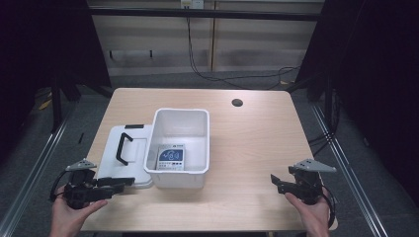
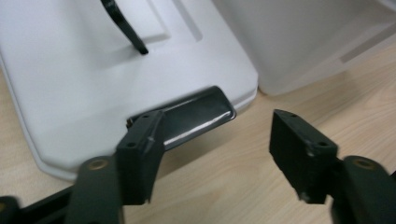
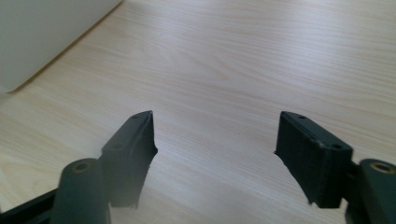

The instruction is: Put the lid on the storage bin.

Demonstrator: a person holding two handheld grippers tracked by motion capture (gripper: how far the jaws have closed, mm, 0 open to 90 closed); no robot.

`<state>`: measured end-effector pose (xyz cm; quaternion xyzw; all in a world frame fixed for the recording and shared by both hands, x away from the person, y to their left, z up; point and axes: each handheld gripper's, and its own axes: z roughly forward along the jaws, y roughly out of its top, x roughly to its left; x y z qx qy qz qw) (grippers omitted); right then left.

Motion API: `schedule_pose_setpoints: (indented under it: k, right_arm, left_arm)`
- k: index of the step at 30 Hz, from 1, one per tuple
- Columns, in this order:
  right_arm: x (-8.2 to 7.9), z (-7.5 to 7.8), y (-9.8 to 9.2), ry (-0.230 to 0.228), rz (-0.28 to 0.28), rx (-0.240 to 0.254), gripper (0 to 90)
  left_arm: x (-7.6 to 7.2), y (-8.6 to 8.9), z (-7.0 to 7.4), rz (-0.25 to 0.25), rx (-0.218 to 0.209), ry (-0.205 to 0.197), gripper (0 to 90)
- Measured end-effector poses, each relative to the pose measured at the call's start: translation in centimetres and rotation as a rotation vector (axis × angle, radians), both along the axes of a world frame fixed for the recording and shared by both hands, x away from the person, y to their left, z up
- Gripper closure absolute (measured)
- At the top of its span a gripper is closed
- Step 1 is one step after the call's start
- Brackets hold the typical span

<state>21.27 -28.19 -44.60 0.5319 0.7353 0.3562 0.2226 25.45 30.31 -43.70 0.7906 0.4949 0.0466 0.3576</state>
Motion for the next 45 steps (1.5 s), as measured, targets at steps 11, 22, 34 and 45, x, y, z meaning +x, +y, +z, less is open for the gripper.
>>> schedule_pose_setpoints:
  k: [11,22,34,45]
  right_arm:
    - [-0.4,0.4,1.3,0.028,0.047,0.021,32.9]
    - [-0.9,0.7,1.7,-0.02,0.043,0.016,32.8]
    - [-0.9,0.7,2.0,-0.022,0.047,0.016,31.1]
    - [-0.6,0.6,1.8,0.004,0.039,0.049,21.8]
  left_arm:
    - [-0.2,0.6,0.3,0.087,-0.066,0.017,43.7]
    - [0.3,1.2,1.5,0.044,-0.101,0.032,37.9]
    - [1.0,1.0,3.4,0.002,0.0,-0.028,39.8]
    - [4.3,-0.6,4.7,0.021,0.101,0.005,32.8]
